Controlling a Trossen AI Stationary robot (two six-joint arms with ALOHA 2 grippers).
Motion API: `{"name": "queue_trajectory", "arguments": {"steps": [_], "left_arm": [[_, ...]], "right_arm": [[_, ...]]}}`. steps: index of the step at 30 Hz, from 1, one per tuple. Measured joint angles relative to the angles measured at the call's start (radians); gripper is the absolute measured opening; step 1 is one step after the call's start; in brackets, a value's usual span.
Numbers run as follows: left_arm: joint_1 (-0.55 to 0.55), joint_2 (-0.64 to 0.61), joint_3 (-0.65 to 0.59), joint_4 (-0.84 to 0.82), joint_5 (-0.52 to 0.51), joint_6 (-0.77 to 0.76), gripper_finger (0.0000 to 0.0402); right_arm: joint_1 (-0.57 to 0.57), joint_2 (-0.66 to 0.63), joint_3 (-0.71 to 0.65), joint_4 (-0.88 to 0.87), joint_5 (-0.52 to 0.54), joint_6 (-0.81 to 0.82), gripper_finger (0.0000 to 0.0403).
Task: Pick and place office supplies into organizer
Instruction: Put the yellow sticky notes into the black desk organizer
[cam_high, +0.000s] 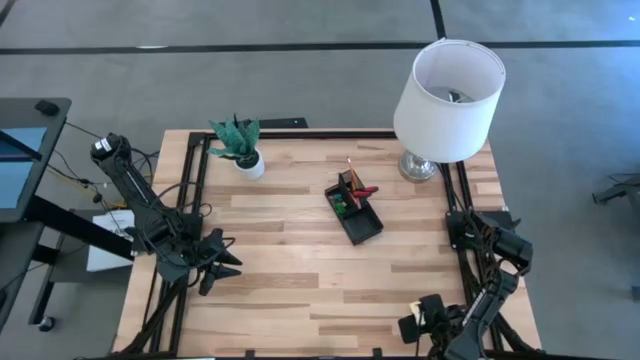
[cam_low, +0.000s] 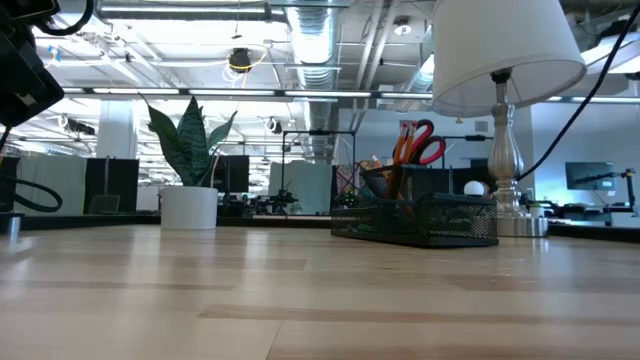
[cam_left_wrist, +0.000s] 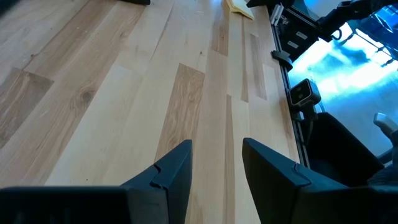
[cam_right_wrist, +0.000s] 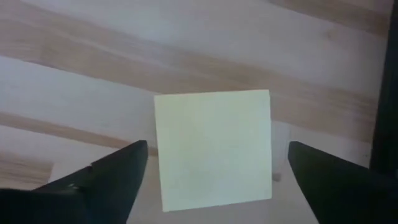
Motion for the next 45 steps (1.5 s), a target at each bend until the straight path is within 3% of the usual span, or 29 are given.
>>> {"name": "queue_trajectory", "arguments": {"steps": [3,10,19,45], "left_arm": [[0.0,0.0,0.0,0.0,0.0,0.0,0.0137],[0.0,0.0,0.0,0.0,0.0,0.0,0.0137],[0.0,0.0,0.0,0.0,0.0,0.0,0.0137],[0.0,0.0,0.0,0.0,0.0,0.0,0.0137]], "right_arm": [[0.006,0.0,-0.012,0.017,0.001,0.0,0.0394],[0.007,0.0,-0.111,0.175,0.005,0.004,0.0372],[0.02,-0.002,-0.106,0.067,0.0,0.004,0.0389],[0.086,-0.005,-0.176,0.154,0.046,0.016,0.04]]}}
